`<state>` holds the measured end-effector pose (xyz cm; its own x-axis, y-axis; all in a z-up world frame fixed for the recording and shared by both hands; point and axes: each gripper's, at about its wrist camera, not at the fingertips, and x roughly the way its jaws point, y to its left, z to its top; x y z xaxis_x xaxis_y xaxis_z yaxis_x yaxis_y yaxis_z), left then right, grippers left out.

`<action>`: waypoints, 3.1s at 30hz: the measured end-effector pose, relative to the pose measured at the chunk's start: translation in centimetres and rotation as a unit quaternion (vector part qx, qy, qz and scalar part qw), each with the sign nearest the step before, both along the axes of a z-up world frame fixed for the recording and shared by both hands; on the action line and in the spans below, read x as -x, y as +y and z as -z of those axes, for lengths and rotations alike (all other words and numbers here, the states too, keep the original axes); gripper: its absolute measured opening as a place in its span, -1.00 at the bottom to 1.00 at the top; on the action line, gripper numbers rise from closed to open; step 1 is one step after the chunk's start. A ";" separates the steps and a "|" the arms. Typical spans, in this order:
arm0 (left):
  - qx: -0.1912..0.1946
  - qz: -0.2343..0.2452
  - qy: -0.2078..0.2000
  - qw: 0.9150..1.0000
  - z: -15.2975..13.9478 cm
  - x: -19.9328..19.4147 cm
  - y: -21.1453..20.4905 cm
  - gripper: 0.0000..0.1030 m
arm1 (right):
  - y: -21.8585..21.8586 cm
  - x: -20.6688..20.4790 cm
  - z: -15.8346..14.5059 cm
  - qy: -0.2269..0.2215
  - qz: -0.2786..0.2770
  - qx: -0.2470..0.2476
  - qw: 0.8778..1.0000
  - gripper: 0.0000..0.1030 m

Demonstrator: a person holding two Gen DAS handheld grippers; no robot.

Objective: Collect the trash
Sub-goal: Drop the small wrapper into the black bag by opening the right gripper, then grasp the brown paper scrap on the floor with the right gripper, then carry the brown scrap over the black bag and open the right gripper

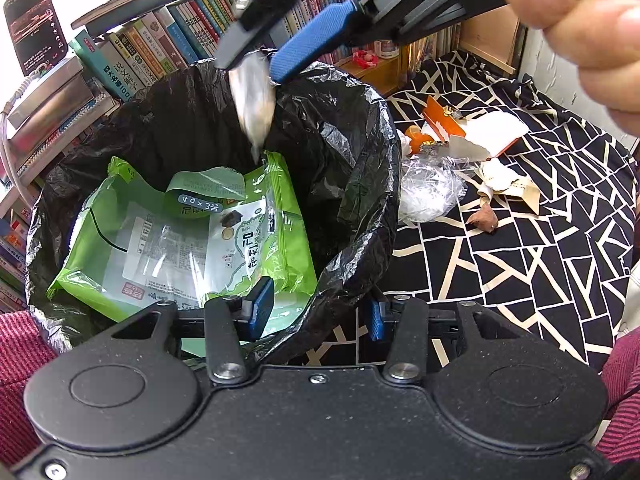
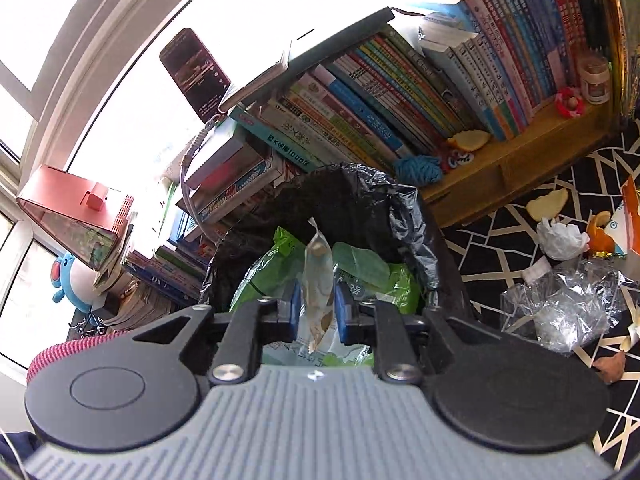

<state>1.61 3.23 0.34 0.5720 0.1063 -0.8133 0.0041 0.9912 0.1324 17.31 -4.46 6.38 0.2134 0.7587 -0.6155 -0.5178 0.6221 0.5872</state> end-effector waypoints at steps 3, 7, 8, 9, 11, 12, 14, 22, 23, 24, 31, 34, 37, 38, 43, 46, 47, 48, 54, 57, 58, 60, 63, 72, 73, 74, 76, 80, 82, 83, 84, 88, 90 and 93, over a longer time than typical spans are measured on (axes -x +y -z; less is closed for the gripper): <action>0.000 0.000 0.000 1.000 0.0 0.0 0.0 -0.15 | 0.0 -0.2 0.4 0.006 -0.001 -0.009 1.000 0.20; 0.001 0.000 0.000 1.000 0.0 0.0 0.1 -0.15 | -0.8 -0.4 0.5 0.005 0.012 -0.016 1.000 0.26; 0.001 0.000 0.000 1.000 0.0 0.0 0.0 -0.15 | -1.2 -0.6 0.5 0.003 0.018 -0.016 1.000 0.28; 0.001 0.000 0.000 1.000 0.0 -0.1 0.0 -0.15 | -1.6 -0.8 0.5 0.000 0.027 -0.017 0.999 0.31; 0.001 0.000 0.000 1.000 0.0 -0.1 0.0 -0.15 | -2.5 -1.0 0.5 -0.007 0.044 -0.015 0.999 0.37; 0.001 0.000 0.000 1.000 0.0 -0.1 0.0 -0.15 | -3.1 -1.1 0.6 -0.012 0.055 -0.013 0.998 0.41; 0.001 0.000 0.000 1.000 0.0 -0.1 0.0 -0.15 | -4.2 -1.3 0.7 -0.026 0.077 -0.004 0.997 0.48; 0.001 0.000 0.001 1.000 0.0 -0.1 0.1 -0.15 | -10.1 -2.0 3.1 -0.038 0.168 0.074 0.982 0.69; 0.001 0.000 0.000 1.000 0.0 -0.1 0.1 -0.15 | -10.8 -2.0 3.6 -0.041 0.179 0.094 0.979 0.70; 0.000 0.001 0.000 1.000 0.0 -0.1 0.1 -0.15 | -11.6 -2.1 4.3 -0.043 0.189 0.116 0.974 0.72; 0.000 0.001 -0.002 1.000 0.1 0.0 0.1 -0.14 | -15.2 -1.8 10.3 -0.077 0.231 0.179 0.953 0.72; 0.001 0.001 -0.002 1.000 0.1 0.0 0.0 -0.14 | -14.7 -2.5 12.9 -0.051 0.208 0.228 0.950 0.71; 0.002 0.001 -0.001 1.000 0.1 0.0 0.1 -0.14 | -13.5 -2.8 15.2 -0.050 0.185 0.272 0.943 0.68; 0.002 0.001 -0.001 1.000 0.1 0.0 0.1 -0.14 | -13.3 -3.0 15.9 -0.037 0.181 0.276 0.943 0.67; 0.003 0.002 -0.002 1.000 0.1 0.0 0.2 -0.14 | -12.6 -3.6 19.4 -0.009 0.168 0.316 0.934 0.56; 0.004 0.002 -0.001 1.000 0.1 0.0 0.2 -0.14 | -13.1 -3.9 20.6 0.010 0.179 0.321 0.930 0.46; 0.005 0.002 -0.001 1.000 0.1 0.0 0.2 -0.14 | -13.2 -3.9 20.8 0.015 0.183 0.320 0.929 0.44; 0.005 0.002 -0.001 1.000 0.1 0.0 0.2 -0.14 | -13.4 -4.0 21.0 0.019 0.186 0.320 0.929 0.43; 0.005 0.002 -0.001 1.000 0.1 0.0 0.2 -0.14 | -13.1 -4.1 21.6 0.018 0.187 0.315 0.930 0.31; 0.005 0.002 -0.001 1.000 0.1 0.0 0.2 -0.14 | -12.7 -4.1 22.0 0.016 0.184 0.317 0.930 0.25; 0.005 0.002 -0.001 1.000 0.1 0.0 0.2 -0.14 | -12.5 -4.0 22.1 0.015 0.182 0.318 0.930 0.25; 0.004 0.002 -0.001 1.000 0.1 0.0 0.2 -0.14 | -12.3 -4.1 22.1 0.012 0.179 0.320 0.930 0.11; 0.005 0.002 -0.001 1.000 0.1 0.0 0.2 -0.14 | -12.0 -4.0 22.0 0.008 0.180 0.323 0.929 -0.26; 0.004 0.002 -0.001 1.000 0.1 0.0 0.2 -0.14 | -11.1 -3.5 19.7 -0.018 0.183 0.303 0.935 -0.33; 0.004 0.002 -0.001 1.000 0.1 0.0 0.2 -0.14 | -11.0 -3.4 19.3 -0.022 0.183 0.298 0.936 -0.33; 0.004 0.002 -0.001 1.000 0.1 0.0 0.2 -0.14 | -10.9 -3.4 18.8 -0.027 0.184 0.292 0.938 -0.33; 0.003 0.003 -0.001 1.000 0.1 0.0 0.2 -0.14 | -10.7 -3.3 17.7 -0.043 0.184 0.280 0.941 -0.33; 0.002 0.003 -0.001 1.000 0.1 0.0 0.2 -0.14 | -10.1 -2.7 14.9 -0.073 0.180 0.233 0.953 -0.33; 0.001 0.003 -0.001 1.000 0.1 0.0 0.1 -0.14 | -10.0 -2.3 12.9 -0.086 0.183 0.190 0.961 -0.34; 0.001 0.003 -0.001 1.000 0.1 0.0 0.1 -0.14 | -10.0 -2.0 11.9 -0.095 0.185 0.170 0.963 -0.34; 0.000 0.004 -0.001 1.000 0.1 0.0 0.1 -0.14 | -10.1 -1.7 10.7 -0.106 0.188 0.149 0.965 -0.35; -0.002 0.004 0.000 1.000 0.2 -0.1 0.1 -0.13 | -10.5 0.2 5.2 -0.160 0.182 0.051 0.969 -0.35; -0.002 0.004 0.001 1.000 0.2 -0.1 0.1 -0.13 | -10.4 1.2 2.8 -0.187 0.162 0.012 0.969 -0.34; -0.002 0.004 0.001 1.000 0.2 -0.1 0.1 -0.13 | -9.4 2.2 0.2 -0.206 0.123 -0.037 0.970 -0.34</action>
<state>1.74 3.29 0.14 0.5719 0.1042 -0.8137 0.0124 0.9907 0.1356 15.12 -13.91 6.16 0.6099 0.6931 -0.3843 -0.5600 0.7200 0.4099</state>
